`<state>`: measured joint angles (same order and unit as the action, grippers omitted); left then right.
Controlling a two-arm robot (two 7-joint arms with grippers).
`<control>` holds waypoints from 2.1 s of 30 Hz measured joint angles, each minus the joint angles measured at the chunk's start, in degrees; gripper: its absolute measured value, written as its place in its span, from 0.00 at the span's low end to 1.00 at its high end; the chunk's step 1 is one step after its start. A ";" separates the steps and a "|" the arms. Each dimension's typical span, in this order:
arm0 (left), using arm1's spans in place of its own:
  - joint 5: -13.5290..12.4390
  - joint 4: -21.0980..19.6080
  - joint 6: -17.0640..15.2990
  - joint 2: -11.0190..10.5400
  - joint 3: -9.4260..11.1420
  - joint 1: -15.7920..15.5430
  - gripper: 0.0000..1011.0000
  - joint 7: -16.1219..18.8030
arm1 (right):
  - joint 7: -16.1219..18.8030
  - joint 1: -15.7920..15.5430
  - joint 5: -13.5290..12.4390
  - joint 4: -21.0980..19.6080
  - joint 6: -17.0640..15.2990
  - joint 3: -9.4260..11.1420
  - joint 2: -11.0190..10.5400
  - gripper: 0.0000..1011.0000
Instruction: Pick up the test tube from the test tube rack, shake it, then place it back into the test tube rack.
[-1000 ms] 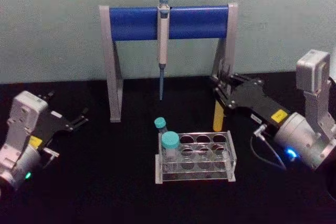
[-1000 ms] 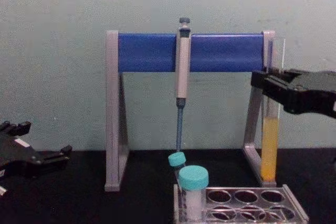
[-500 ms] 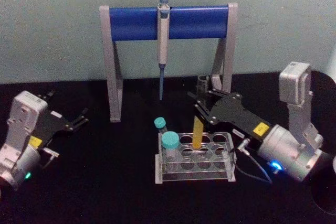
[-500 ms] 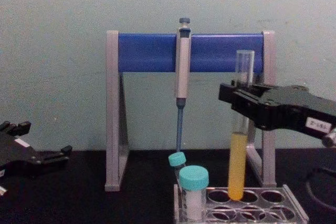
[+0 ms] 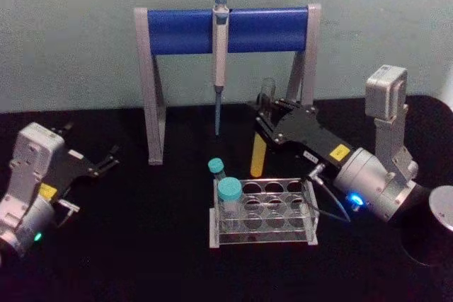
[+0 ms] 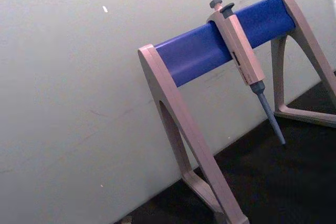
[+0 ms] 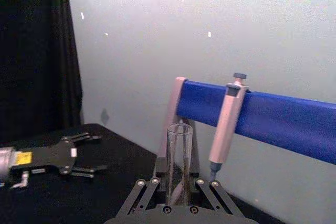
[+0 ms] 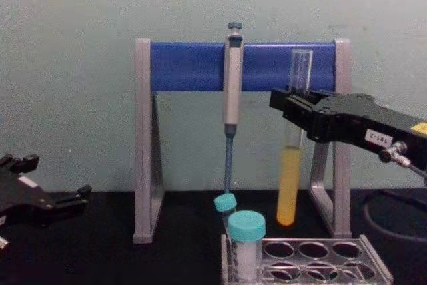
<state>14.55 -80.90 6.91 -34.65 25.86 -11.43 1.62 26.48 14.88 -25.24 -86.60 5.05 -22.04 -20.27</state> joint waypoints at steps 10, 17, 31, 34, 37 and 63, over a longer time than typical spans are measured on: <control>0.00 0.00 0.00 0.00 0.00 0.00 0.99 0.00 | -1.19 0.17 0.69 0.47 0.12 1.02 -0.05 0.22; 0.00 0.00 0.00 0.00 0.00 0.00 0.99 0.00 | -1.39 -0.09 0.87 0.20 0.05 1.35 -0.02 0.22; 0.00 0.00 0.00 0.00 0.00 0.00 0.99 0.00 | -1.28 -0.11 0.90 0.14 -0.14 1.49 0.17 0.22; 0.00 0.00 0.00 0.00 0.00 0.00 0.99 0.00 | -1.28 -0.18 0.89 0.04 -0.15 1.52 0.17 0.22; 0.00 0.00 0.00 0.00 0.00 0.00 0.99 0.00 | -1.28 -0.24 0.88 -0.02 -0.17 1.56 0.17 0.22; 0.00 0.00 0.00 0.00 0.00 0.00 0.99 0.00 | 4.81 -2.31 -2.89 -2.42 0.93 1.47 -3.25 0.22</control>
<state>14.55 -80.90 6.91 -34.65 25.86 -11.43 1.62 31.29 12.56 -28.13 -89.02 5.98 -20.57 -23.52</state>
